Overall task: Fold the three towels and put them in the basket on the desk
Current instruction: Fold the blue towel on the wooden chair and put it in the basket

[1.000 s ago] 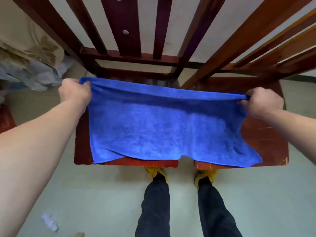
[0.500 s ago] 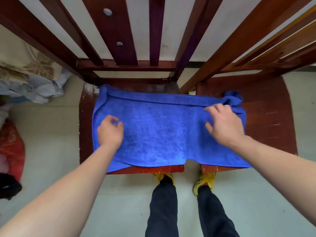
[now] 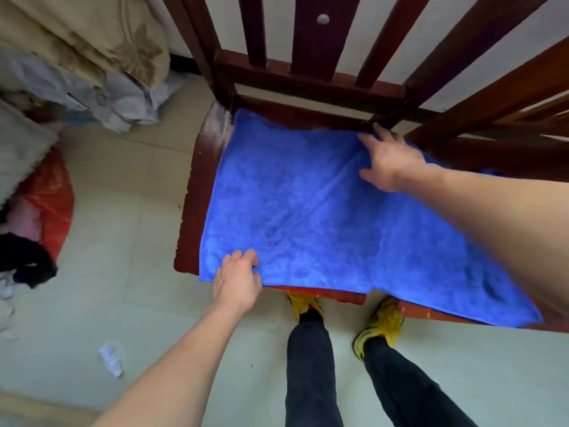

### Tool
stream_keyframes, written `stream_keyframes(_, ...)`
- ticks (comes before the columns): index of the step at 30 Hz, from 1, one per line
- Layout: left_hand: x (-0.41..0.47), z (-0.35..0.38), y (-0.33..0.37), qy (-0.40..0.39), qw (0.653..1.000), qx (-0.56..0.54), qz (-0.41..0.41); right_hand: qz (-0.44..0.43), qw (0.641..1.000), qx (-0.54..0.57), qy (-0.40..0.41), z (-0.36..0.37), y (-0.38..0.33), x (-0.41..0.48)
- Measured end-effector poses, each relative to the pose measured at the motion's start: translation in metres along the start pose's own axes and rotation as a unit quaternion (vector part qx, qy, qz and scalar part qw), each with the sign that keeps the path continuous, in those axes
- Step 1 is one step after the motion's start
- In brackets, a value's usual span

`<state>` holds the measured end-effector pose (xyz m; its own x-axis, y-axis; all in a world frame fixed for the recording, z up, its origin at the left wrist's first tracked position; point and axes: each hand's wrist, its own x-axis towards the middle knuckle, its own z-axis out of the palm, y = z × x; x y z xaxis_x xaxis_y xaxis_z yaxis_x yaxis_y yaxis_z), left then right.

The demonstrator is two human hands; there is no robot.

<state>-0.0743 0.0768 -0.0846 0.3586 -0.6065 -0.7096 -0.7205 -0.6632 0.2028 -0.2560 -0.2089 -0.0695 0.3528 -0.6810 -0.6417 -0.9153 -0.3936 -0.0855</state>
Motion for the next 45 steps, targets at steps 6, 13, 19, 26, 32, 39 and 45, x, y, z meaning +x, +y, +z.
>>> stream_keyframes(6,0.025,-0.044,0.02,0.07,0.994,0.04,0.074,-0.123,0.989,-0.071,0.045,0.033,-0.053,-0.049)
stream_keyframes(13,0.089,-0.093,0.026,0.0,0.986,0.162,0.036,-0.139,0.989,-0.049,-0.013,0.068,-0.049,-0.052)
stream_keyframes(19,0.052,-0.082,0.058,0.023,0.989,0.143,0.025,0.036,0.989,0.119,0.075,0.047,0.022,-0.071)
stream_keyframes(26,-0.023,-0.009,0.193,-0.056,0.97,0.1,0.213,0.302,0.907,0.25,0.152,0.026,0.166,-0.123)
stream_keyframes(32,-0.045,0.06,0.273,-0.124,0.951,0.126,0.252,0.148,0.965,0.149,0.159,0.014,0.219,-0.091)
stream_keyframes(39,-0.045,0.111,0.31,-0.142,0.96,0.142,0.197,0.089,0.954,0.252,0.135,0.021,0.276,-0.08)
stream_keyframes(45,-0.036,0.12,0.331,-0.113,0.973,0.149,0.132,0.136,0.855,0.458,0.201,-0.011,0.341,-0.093)
